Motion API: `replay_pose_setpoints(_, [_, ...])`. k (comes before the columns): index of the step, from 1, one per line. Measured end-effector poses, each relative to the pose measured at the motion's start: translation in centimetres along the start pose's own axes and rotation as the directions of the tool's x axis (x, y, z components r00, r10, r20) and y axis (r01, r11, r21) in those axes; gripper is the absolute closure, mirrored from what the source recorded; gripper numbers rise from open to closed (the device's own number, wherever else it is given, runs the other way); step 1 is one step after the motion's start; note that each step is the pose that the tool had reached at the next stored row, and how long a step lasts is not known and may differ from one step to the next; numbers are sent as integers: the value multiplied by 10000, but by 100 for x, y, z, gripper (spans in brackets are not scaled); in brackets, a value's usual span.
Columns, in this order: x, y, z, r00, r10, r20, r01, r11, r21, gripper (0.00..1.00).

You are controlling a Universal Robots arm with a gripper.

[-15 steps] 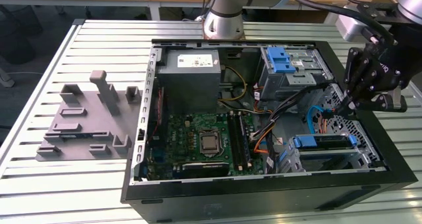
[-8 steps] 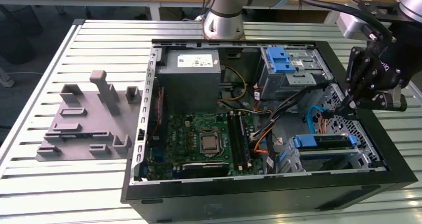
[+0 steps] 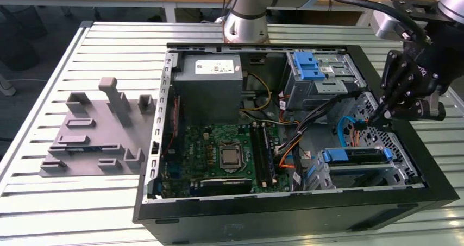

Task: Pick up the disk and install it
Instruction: 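Insert the first disk wire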

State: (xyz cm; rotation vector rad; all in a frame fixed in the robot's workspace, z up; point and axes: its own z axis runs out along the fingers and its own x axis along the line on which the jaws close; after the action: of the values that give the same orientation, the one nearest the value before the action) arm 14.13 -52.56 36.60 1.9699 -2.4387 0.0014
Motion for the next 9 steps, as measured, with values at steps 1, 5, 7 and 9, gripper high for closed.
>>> replay_pose_setpoints(1, [-9,0,1,10000,41,-2,-41,10000,-7,83])
replay_pose_setpoints(5, [-52,2,4,9999,144,-22,-144,9999,-29,75])
replay_pose_setpoints(7, [-71,-3,8,9998,187,-40,-187,9998,-51,75])
replay_pose_setpoints(9, [-84,-16,17,9997,227,-59,-227,9997,-80,75])
